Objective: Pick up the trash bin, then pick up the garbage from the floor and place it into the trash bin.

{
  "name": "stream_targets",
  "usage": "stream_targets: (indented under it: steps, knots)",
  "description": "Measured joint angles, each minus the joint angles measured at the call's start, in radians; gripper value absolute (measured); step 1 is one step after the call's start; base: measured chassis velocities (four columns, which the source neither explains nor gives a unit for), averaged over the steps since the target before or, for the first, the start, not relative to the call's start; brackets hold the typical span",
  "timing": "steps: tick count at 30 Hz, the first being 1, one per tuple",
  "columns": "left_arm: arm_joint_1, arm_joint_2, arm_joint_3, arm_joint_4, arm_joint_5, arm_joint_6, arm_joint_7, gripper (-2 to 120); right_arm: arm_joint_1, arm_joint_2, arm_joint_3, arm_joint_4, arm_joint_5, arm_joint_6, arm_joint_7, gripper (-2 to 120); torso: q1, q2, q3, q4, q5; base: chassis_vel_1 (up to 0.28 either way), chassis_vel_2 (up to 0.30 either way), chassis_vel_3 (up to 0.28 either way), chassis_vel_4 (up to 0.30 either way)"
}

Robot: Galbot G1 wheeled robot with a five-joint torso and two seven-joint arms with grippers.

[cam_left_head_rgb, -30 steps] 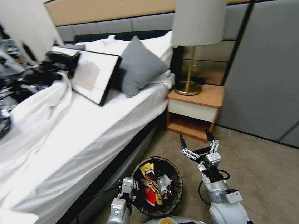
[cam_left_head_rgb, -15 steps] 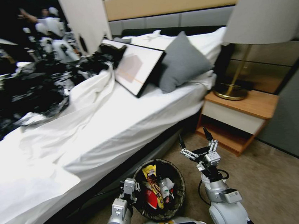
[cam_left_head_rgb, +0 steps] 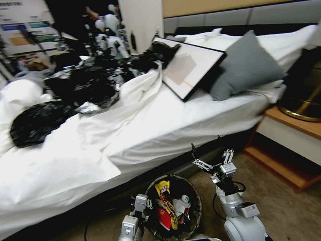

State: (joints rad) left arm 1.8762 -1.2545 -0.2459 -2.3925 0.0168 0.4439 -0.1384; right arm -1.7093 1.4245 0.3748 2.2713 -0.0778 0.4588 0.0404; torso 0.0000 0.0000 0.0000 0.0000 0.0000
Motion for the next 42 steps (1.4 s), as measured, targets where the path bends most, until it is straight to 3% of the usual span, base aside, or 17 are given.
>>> stream_targets:
  steps: [42]
  knots:
    - [-0.007, -0.002, -0.004, 0.004, 0.002, -0.005, 0.000, 2, -0.006, -0.003, -0.015, 0.017, -0.029, 0.009, -0.013, 100, 0.000, 0.000, 0.000, 0.0000, 0.0001, 0.127, 0.128, 0.126, 0.126]
